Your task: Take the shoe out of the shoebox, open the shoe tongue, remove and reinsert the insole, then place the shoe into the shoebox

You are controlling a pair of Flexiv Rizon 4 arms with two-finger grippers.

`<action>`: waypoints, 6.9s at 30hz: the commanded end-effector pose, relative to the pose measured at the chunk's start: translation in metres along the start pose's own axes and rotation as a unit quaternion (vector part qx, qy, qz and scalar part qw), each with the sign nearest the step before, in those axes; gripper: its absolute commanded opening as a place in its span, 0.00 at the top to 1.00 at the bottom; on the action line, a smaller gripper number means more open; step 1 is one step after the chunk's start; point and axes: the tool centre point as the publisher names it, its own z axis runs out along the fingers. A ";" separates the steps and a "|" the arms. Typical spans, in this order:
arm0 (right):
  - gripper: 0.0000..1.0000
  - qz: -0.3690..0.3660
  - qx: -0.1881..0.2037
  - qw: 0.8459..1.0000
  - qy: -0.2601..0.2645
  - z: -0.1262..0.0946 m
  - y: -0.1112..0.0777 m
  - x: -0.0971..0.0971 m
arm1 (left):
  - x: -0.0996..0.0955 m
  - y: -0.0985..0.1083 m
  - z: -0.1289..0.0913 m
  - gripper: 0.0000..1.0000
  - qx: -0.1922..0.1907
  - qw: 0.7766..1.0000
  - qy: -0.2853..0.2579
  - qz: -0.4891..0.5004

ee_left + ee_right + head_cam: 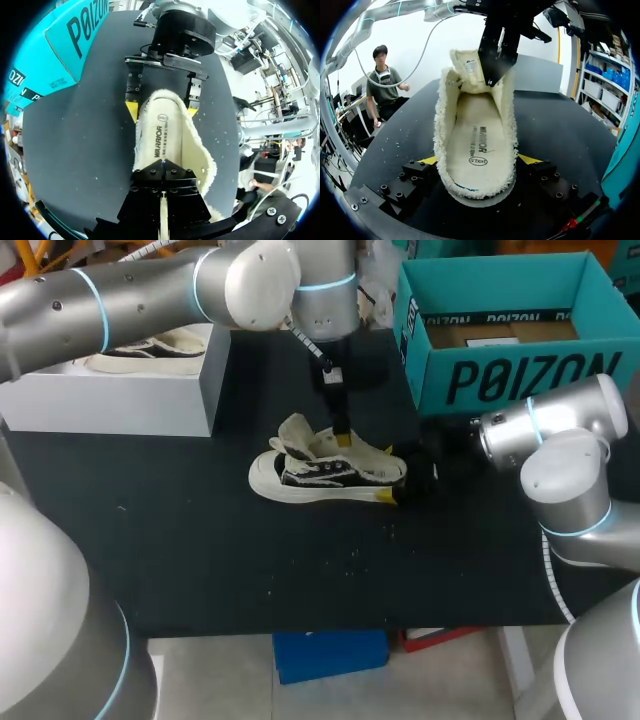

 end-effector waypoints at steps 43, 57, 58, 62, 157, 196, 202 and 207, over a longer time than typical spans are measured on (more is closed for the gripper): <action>1.00 0.001 0.001 1.000 0.000 0.001 0.000 -0.001 | 0.026 0.000 0.077 1.00 0.000 1.000 0.018 -0.006; 1.00 0.001 0.001 1.000 0.000 0.001 0.000 -0.001 | 0.026 -0.004 0.082 0.64 0.014 1.000 0.009 0.002; 1.00 0.001 0.001 1.000 0.000 0.001 0.000 -0.001 | 0.026 -0.004 0.082 0.64 0.013 1.000 0.006 0.000; 1.00 0.001 0.001 1.000 0.000 0.001 0.000 -0.001 | 0.026 -0.003 0.083 0.63 0.007 1.000 -0.016 -0.006; 1.00 0.001 0.001 1.000 0.000 0.001 0.000 -0.001 | 0.014 -0.004 0.011 1.00 0.011 0.990 -0.135 0.045; 1.00 0.001 0.001 1.000 0.000 0.001 0.000 -0.001 | 0.022 0.001 0.068 1.00 -0.025 0.998 0.001 0.064; 1.00 0.001 0.001 1.000 0.000 0.001 0.000 -0.001 | 0.017 0.004 0.077 1.00 -0.001 0.998 -0.005 0.056; 1.00 0.001 0.001 1.000 0.000 0.001 0.000 -0.001 | 0.016 0.001 0.086 1.00 -0.014 0.998 -0.010 0.055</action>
